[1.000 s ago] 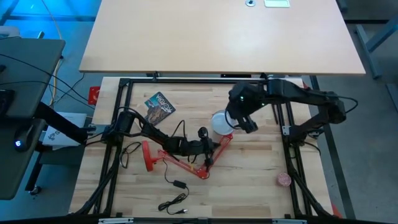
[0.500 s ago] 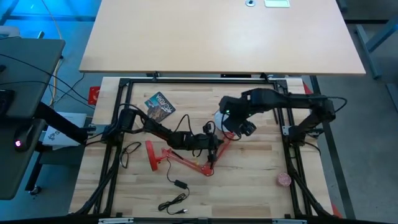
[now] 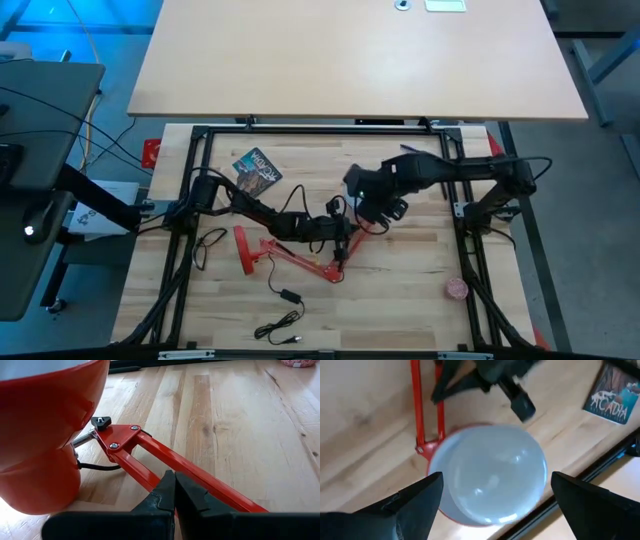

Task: Screw lightbulb
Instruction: Insert the lightbulb into the red lamp

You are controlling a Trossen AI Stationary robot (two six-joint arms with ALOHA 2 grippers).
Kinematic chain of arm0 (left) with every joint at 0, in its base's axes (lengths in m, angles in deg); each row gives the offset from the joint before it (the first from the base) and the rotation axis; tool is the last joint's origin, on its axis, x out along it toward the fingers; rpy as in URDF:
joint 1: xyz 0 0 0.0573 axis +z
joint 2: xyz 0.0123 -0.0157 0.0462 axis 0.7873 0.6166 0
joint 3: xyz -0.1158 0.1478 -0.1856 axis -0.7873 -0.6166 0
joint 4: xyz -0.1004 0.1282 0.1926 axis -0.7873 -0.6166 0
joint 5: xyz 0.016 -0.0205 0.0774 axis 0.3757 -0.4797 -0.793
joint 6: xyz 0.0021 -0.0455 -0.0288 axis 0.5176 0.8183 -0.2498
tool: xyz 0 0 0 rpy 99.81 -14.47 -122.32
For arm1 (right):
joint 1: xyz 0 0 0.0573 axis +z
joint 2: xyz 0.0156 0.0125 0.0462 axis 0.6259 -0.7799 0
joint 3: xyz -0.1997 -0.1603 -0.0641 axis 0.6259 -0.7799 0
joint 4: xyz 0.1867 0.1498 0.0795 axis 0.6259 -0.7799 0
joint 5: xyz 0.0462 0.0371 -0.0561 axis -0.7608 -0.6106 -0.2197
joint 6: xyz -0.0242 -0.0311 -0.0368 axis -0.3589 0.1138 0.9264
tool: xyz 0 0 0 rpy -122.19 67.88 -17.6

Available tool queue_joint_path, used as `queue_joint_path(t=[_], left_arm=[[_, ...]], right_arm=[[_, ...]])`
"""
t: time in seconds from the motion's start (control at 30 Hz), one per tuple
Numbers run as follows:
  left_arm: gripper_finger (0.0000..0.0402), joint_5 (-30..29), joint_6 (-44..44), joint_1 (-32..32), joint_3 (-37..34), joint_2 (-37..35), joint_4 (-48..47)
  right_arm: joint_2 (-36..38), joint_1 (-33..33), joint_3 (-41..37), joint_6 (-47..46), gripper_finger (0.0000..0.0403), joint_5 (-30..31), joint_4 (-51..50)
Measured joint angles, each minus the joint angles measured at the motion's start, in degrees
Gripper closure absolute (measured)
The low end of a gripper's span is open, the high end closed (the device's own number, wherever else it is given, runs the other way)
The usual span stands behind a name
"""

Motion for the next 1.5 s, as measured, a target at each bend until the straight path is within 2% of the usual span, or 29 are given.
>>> queue_joint_path(t=[0.2, 0.4, 0.63, 0.8, 1.03, 1.4, 1.5], left_arm=[[0.0402, -0.12, 1.15, -0.02, 0.01, 0.0, 0.02], [0.0402, -0.14, 1.49, -0.04, 0.0, 0.0, 0.04], [0.0401, -0.18, 1.51, -0.07, 0.0, 0.0, 0.13], [0.0402, -0.16, 1.53, -0.07, 0.0, 0.0, 0.15], [0.0402, -0.16, 1.53, -0.07, 0.0, 0.0, 0.15], [0.0401, -0.97, 1.59, -0.13, 0.0, 0.0, 0.27], [0.0402, -1.03, 1.59, -0.11, 0.0, 0.0, 0.28]], right_arm=[[0.37, 1.56, 0.07, -12.9, 0.0036, 1.54, -0.62], [0.37, 0.32, 0.07, -16.8, 0.0036, 5.19, -2.88], [-0.63, -1.47, 3.38, -23.11, 0.0053, 0.6, -3.39], [-3.68, -2.95, 7.9, -27.98, 0.0086, -4.41, -5.1], [-4.89, -3.44, 8.48, -29.83, 0.0125, -6.01, -7.16], [-8.91, -2.88, 8.42, -28.37, 0.0128, -3.05, -6.76], [-9.66, -2.61, 8.48, -28.17, 0.0128, 0.02, -7.24]])
